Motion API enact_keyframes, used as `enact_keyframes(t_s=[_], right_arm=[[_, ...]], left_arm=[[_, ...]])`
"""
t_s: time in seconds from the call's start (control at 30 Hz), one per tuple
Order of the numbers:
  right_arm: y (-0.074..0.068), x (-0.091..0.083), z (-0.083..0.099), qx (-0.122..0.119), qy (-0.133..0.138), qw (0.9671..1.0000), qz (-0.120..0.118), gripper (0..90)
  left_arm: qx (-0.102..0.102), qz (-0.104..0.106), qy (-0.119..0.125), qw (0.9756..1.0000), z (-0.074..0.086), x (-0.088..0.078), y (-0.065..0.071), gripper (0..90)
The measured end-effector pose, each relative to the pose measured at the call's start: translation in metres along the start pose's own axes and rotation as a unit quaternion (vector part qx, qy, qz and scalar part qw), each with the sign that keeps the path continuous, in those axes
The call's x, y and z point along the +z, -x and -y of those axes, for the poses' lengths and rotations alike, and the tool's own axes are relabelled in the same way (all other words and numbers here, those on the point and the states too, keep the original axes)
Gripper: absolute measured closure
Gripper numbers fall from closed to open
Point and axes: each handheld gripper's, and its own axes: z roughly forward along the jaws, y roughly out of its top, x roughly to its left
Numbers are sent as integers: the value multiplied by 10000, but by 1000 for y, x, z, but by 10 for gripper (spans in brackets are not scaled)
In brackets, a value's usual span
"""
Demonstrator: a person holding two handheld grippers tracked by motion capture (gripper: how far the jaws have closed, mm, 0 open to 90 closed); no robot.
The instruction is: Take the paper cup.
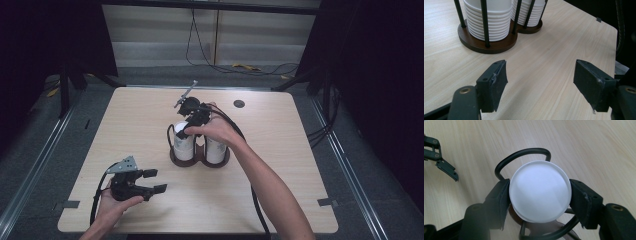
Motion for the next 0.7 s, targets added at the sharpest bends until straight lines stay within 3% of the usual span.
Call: enact_keyframes(t_s=[0.7], right_arm=[[1, -13, -2, -16, 132, 9999, 3, 370]], left_arm=[[-46, 24, -35, 10000, 0, 2, 0, 254]])
